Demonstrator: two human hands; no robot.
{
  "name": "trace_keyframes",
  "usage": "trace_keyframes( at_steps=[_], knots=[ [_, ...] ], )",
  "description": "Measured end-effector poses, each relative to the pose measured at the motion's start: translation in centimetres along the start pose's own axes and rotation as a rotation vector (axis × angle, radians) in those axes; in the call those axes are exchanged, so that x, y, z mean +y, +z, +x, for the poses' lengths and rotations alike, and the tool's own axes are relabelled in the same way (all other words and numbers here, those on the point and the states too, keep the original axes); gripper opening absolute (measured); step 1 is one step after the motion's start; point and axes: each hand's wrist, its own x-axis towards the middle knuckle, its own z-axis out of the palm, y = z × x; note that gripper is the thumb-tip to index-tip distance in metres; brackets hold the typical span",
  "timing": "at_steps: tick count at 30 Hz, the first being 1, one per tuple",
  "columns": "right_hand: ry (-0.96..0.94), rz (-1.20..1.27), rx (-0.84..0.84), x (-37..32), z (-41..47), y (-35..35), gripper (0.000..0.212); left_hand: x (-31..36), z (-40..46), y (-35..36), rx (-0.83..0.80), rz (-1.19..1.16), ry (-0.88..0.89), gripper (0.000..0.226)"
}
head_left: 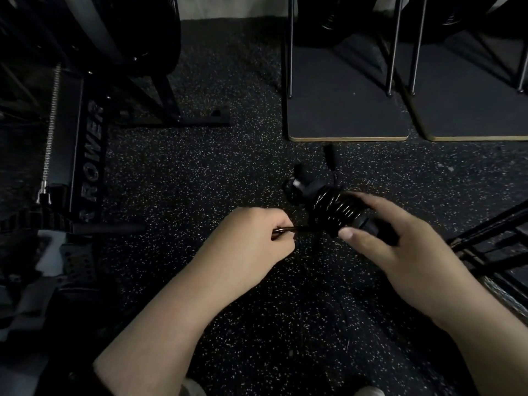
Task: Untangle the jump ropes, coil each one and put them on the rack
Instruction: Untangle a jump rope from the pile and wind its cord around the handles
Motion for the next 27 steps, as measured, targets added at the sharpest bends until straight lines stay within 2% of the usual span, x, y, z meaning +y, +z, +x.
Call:
trace_keyframes(
  at_steps=[6,11,13,15,21,24,27],
  knots=[
    [0.076,-0.275,-0.179,0.9,0.3,0.0,0.052,-0.2,-0.2,-1.1,0.015,0.057,0.147,0.007],
    [0.074,-0.296,-0.35,1.4,0.4,-0.4,0.058,-0.3,-0.6,-2.7,-0.087,0.12,0.195,0.012],
    [0.053,-0.259,-0.424,1.4,0.5,-0.6,0.052,-0.4,-0.6,-3.1,-0.084,0.09,0.188,0.018],
    [0.038,-0.162,-0.479,0.9,0.4,-0.7,0.046,-0.6,-0.7,-3.5,-0.081,0.007,0.177,0.021],
    [-0.003,0.27,-0.63,0.2,0.1,-1.4,0.053,-0.7,-0.3,-3.5,-0.082,-0.401,0.176,0.019],
    [-0.026,0.365,-0.669,0.6,0.1,-1.5,0.052,-0.9,-0.1,-3.1,-0.105,-0.599,0.166,0.013],
    [-0.05,0.463,-0.651,0.9,-0.2,-1.5,0.06,-0.3,0.0,-2.3,-0.092,-0.814,0.105,0.011]
  ],
)
